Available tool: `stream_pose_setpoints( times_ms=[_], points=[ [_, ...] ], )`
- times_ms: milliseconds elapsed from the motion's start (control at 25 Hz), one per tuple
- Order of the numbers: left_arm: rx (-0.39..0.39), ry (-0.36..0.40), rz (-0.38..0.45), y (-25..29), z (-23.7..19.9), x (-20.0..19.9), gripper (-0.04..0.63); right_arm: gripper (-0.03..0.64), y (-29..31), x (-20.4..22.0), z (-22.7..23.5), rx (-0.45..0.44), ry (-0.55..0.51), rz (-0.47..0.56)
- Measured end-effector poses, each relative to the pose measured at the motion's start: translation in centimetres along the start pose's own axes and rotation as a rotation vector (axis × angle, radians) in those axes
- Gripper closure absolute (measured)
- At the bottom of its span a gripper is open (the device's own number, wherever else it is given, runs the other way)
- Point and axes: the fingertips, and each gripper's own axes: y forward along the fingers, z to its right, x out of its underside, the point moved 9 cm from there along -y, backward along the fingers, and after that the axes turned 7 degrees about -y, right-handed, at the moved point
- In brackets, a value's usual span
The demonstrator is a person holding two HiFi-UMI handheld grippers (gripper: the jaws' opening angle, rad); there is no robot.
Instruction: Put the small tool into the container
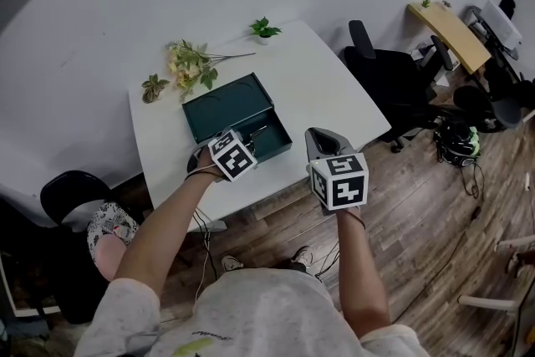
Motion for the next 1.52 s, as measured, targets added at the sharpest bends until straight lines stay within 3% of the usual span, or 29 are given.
stream_pose_setpoints(
  times_ms=[240, 1000, 1280, 1520],
  points=[
    [0.011, 0.021, -0.002, 0.3, 0.4, 0.3, 0.478, 0.612, -0.2, 0.3, -0.1, 0.006, 0.003, -0.005],
    [-0.015, -0.014, 0.03, -2.2, 0.3, 1.0, 0.469, 0.612, -0.8, 0.0, -0.8, -0.012, -0.006, 0.008],
    [-0.044, -0.068, 0.061, -3.9, -0.2, 1.7, 0.473, 0.612, -0.6, -0.8, -1.5, -0.039, -0.027, 0.024],
    [-0.078, -0.176, 0.106, -5.6, -1.3, 2.6, 0.487, 0.612, -0.5, -1.6, -1.8, -0.06, -0.044, 0.039]
  ],
)
